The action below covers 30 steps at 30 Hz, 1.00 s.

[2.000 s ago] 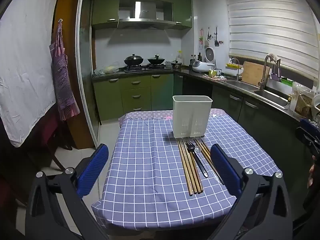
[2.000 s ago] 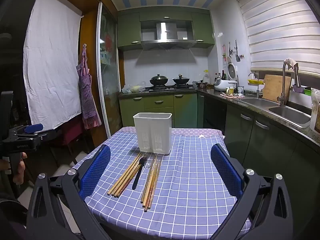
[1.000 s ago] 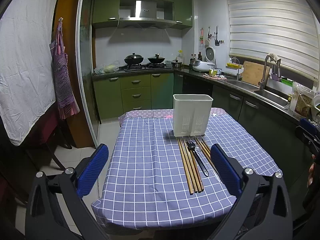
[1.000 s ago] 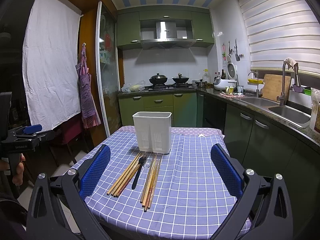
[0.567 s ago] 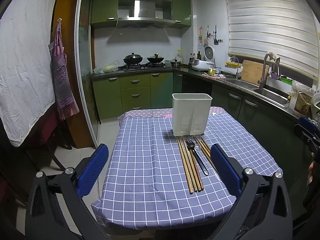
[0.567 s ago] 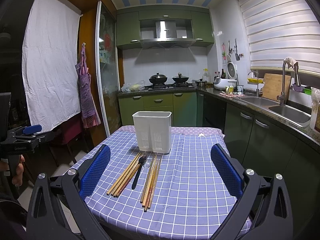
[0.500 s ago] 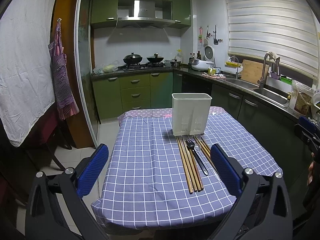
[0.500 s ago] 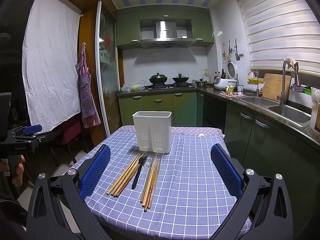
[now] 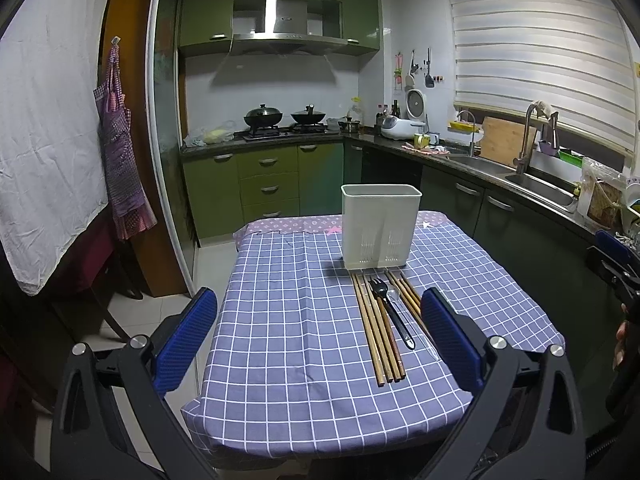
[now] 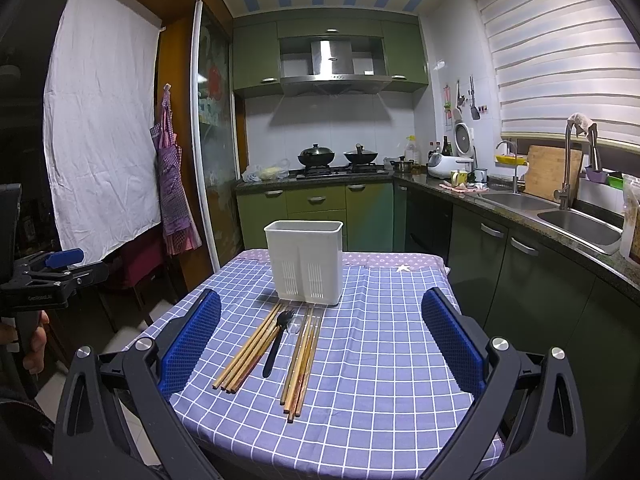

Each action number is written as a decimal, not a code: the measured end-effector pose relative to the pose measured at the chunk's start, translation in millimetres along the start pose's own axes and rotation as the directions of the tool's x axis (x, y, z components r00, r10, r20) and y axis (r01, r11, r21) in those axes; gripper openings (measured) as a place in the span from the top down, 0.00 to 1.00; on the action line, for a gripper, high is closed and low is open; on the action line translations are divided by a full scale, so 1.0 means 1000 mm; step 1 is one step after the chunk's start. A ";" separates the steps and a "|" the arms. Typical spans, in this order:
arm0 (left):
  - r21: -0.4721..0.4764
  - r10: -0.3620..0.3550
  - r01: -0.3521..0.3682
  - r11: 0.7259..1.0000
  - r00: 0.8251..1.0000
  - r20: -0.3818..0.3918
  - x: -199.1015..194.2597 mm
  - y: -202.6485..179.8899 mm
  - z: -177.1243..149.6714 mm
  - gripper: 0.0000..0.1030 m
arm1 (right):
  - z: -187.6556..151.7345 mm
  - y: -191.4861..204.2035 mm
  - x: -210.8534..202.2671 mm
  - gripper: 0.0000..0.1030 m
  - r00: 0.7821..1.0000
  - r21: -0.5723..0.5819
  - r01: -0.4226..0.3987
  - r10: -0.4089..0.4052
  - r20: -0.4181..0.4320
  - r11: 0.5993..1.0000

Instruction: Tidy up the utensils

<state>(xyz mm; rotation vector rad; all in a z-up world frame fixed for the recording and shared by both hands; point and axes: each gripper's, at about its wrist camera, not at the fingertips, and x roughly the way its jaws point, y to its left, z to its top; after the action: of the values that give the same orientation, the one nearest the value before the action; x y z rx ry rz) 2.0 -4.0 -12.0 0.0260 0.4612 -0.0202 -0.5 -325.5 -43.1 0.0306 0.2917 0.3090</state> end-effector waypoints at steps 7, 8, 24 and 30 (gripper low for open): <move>0.001 0.000 0.000 1.000 1.000 0.000 0.000 0.000 0.000 0.06 | 0.001 0.000 0.000 0.04 1.000 0.001 -0.001 0.001 -0.001 1.000; 0.000 -0.001 0.001 1.000 1.000 0.000 0.000 0.000 0.000 0.06 | 0.000 0.000 0.000 0.04 1.000 0.001 0.000 0.000 -0.002 1.000; 0.003 0.003 -0.003 1.000 1.000 -0.004 0.001 -0.002 -0.002 0.06 | 0.002 0.001 -0.001 0.04 1.000 0.005 0.002 -0.002 -0.003 1.000; 0.005 0.001 -0.001 1.000 1.000 -0.012 0.003 -0.002 -0.001 0.06 | 0.004 0.000 -0.001 0.04 1.000 0.007 0.006 -0.006 -0.005 1.000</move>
<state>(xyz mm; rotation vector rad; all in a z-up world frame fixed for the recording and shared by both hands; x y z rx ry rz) 3.8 -5.9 -14.4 0.0315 0.4733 -0.0208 -0.7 -325.6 -38.5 0.0363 0.2976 0.3021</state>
